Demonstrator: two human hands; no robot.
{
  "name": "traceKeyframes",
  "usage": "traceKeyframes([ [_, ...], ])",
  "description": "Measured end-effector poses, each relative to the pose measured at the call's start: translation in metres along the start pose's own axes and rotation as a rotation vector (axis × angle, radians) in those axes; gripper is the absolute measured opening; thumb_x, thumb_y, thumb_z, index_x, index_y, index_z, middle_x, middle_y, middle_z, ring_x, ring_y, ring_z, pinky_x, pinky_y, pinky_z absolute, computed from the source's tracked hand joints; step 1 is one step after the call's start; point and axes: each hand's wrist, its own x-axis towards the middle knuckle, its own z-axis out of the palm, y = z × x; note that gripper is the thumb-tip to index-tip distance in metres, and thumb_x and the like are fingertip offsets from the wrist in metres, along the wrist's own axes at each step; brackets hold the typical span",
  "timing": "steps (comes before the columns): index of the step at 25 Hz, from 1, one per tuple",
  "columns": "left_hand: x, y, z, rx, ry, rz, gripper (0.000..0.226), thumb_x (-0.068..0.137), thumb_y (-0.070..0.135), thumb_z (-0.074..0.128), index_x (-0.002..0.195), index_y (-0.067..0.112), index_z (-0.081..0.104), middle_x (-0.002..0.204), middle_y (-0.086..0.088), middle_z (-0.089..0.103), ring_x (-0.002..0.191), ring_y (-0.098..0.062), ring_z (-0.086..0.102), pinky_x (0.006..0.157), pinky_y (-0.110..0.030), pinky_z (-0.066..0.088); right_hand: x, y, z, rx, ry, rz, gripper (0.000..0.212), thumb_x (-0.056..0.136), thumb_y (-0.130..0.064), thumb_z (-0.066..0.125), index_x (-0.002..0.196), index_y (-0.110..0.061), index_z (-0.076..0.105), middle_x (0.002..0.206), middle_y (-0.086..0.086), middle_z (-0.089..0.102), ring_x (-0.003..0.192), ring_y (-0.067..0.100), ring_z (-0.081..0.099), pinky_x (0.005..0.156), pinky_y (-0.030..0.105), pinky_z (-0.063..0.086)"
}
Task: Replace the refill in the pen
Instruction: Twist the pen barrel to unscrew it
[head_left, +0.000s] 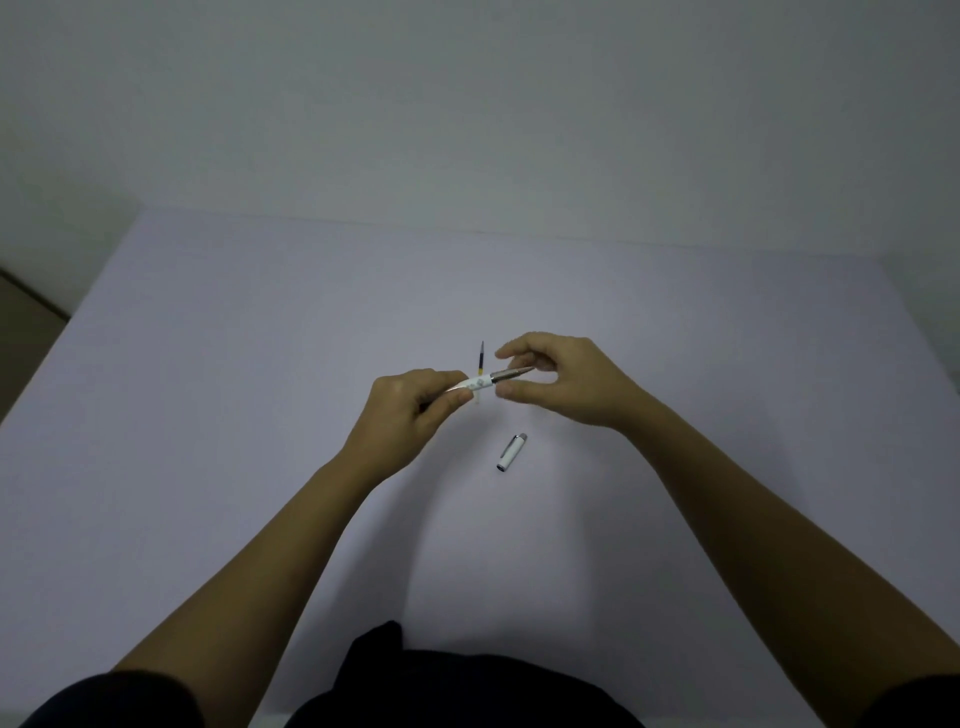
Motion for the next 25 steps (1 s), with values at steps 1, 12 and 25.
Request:
traceKeyframes([
  [1, 0.000, 0.000, 0.000, 0.001, -0.005, 0.000, 0.014, 0.089, 0.026, 0.058, 0.096, 0.021, 0.069, 0.059, 0.001, 0.054, 0.059, -0.006, 0.047, 0.055, -0.009, 0.033, 0.001, 0.001, 0.000, -0.035, -0.009, 0.043, 0.016, 0.084, -0.040, 0.061, 0.088, -0.026, 0.068, 0.080, -0.009, 0.071, 0.066, 0.002, 0.059, 0.064, 0.011, 0.045],
  [12, 0.000, 0.001, 0.001, -0.033, 0.001, -0.010, 0.014, 0.089, 0.025, 0.058, 0.095, 0.020, 0.069, 0.057, 0.004, 0.052, 0.057, -0.004, 0.046, 0.054, -0.009, 0.033, 0.001, -0.006, -0.005, -0.034, 0.066, 0.047, 0.010, 0.080, -0.038, 0.068, 0.082, -0.028, 0.067, 0.071, -0.012, 0.066, 0.060, -0.003, 0.058, 0.057, 0.009, 0.044],
  [25, -0.003, 0.001, 0.004, -0.113, 0.044, -0.048, 0.011, 0.089, 0.024, 0.057, 0.084, 0.023, 0.067, 0.057, -0.003, 0.056, 0.055, -0.009, 0.046, 0.051, -0.012, 0.032, -0.001, -0.015, -0.006, 0.111, 0.087, 0.036, 0.008, 0.079, -0.021, 0.072, 0.084, -0.025, 0.068, 0.080, 0.001, 0.071, 0.072, 0.010, 0.065, 0.067, 0.018, 0.049],
])
